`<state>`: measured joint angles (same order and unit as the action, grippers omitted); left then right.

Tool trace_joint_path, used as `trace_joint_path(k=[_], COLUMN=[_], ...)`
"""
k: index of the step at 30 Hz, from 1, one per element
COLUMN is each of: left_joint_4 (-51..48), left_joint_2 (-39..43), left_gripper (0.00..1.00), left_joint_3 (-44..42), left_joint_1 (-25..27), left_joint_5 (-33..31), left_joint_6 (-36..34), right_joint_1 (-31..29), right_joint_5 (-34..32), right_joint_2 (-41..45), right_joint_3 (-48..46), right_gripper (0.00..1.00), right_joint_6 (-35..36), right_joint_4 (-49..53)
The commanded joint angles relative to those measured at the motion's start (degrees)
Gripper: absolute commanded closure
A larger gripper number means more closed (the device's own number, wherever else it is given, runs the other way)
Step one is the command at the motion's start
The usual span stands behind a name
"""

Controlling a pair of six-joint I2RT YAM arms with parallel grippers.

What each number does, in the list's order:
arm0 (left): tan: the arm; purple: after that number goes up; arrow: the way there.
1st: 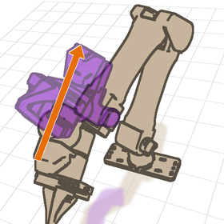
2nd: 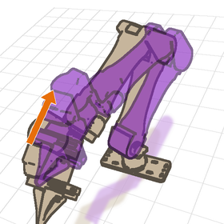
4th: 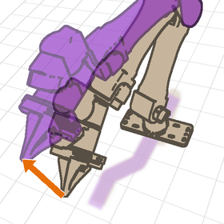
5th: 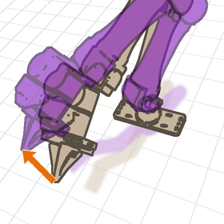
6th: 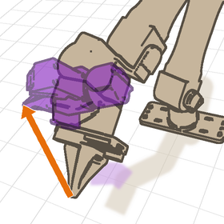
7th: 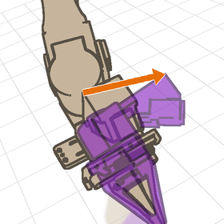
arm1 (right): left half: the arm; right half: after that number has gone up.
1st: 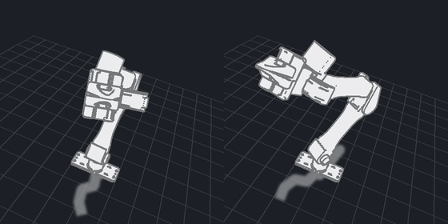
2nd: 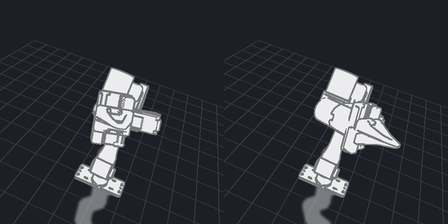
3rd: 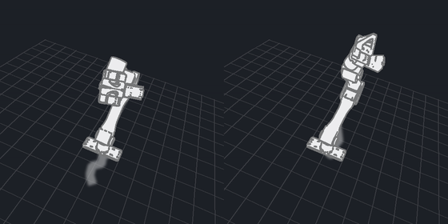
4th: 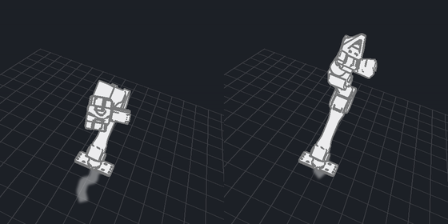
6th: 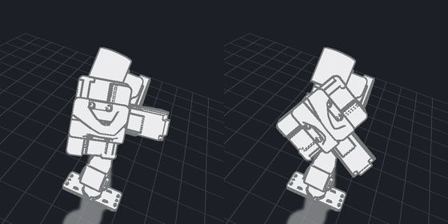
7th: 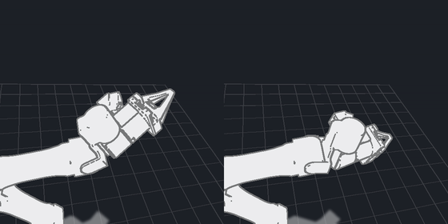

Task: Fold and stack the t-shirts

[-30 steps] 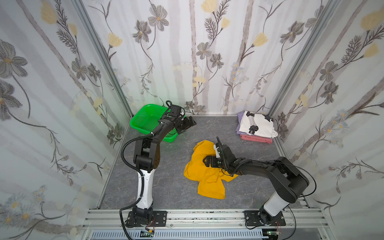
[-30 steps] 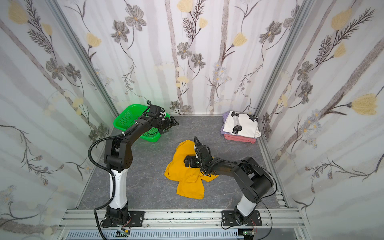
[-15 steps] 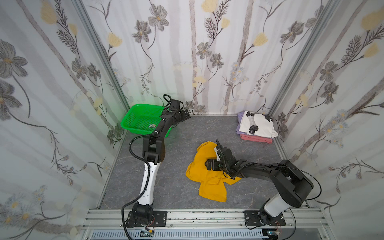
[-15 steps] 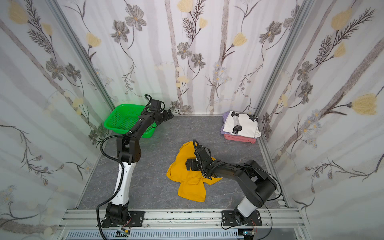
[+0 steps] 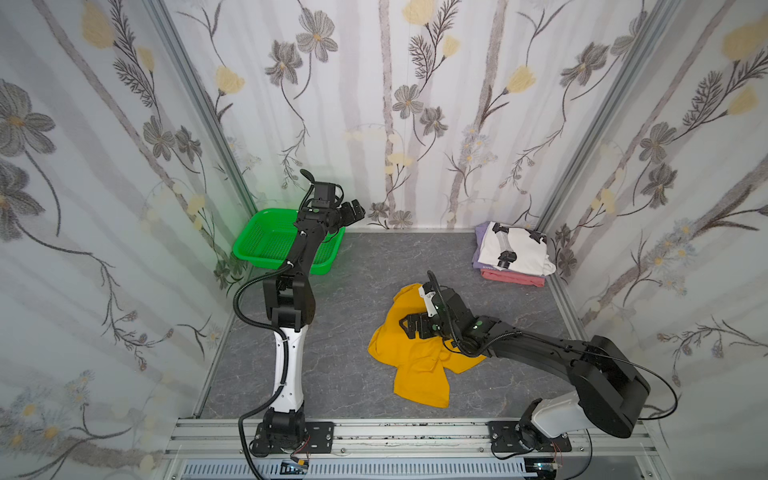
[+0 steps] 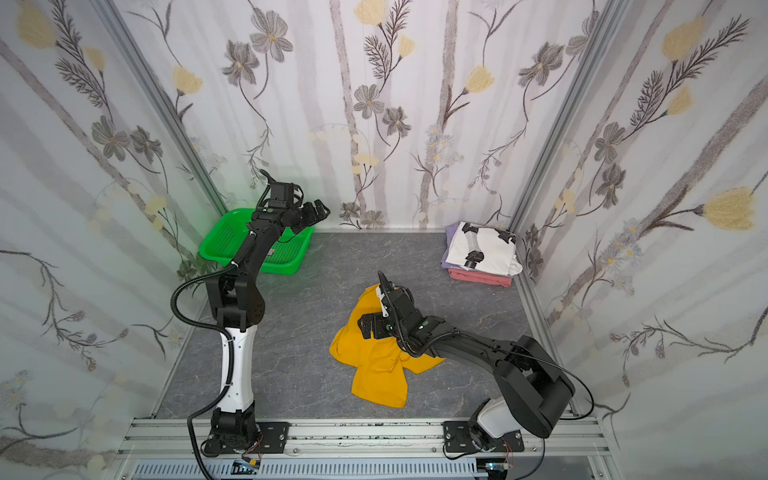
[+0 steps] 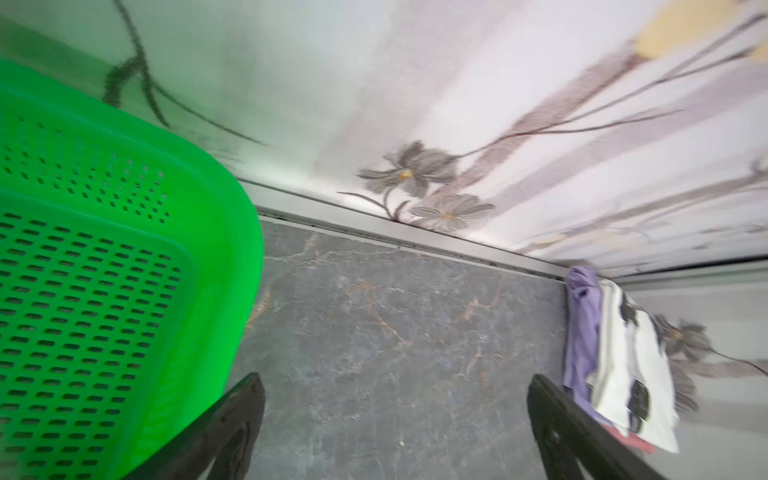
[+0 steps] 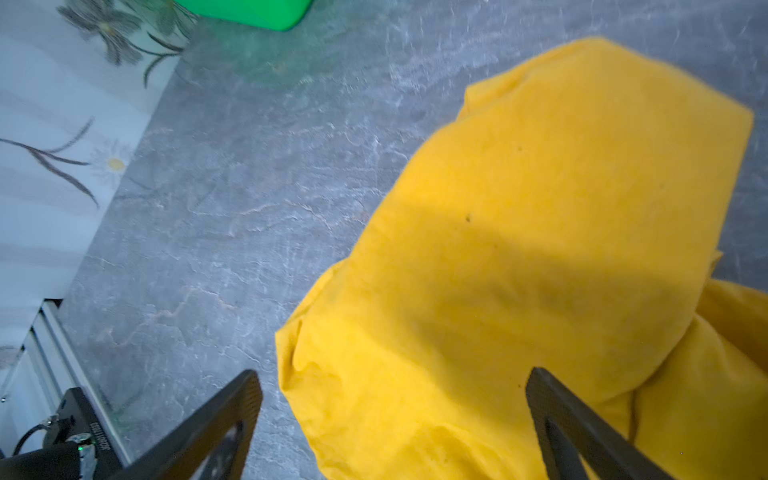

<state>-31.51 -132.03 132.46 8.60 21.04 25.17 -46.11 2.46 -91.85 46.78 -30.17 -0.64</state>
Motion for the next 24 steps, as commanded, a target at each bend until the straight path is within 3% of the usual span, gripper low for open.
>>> trace_joint_path(k=[1,8,13,19,22,24], left_joint_4=[3.6,2.4,-1.4,3.2,3.1,3.0], left_joint_2=[8.9,29.6,40.6,54.4,56.5,57.4], left_gripper=[0.00,0.00,0.00,0.00,0.00,0.00], left_joint_3=[-7.1,-34.7,-45.6,-61.0,-63.8,-64.7], left_joint_1=[0.1,-0.2,-0.6,-2.7,-3.0,-3.0], left_joint_5=[2.7,-8.5,-17.5,-19.1,-18.3,-17.9], left_joint_6=[2.6,4.6,5.0,8.6,8.0,7.9], right_joint_1=[-1.5,-14.5,-25.7,-31.1,-31.3,-31.3], right_joint_5=[-1.8,-7.6,-9.4,-8.7,-9.6,-11.5], right_joint_2=[2.1,0.8,-3.9,-9.3,-10.1,-9.3], right_joint_3=[2.2,5.7,7.0,9.5,9.1,7.9], right_gripper=[0.00,0.00,0.04,0.24,0.41,0.44], right_joint_6=[0.2,-6.0,-11.4,-15.4,-16.6,-18.9], right_joint_4=[7.0,18.3,24.2,29.0,30.0,32.4])
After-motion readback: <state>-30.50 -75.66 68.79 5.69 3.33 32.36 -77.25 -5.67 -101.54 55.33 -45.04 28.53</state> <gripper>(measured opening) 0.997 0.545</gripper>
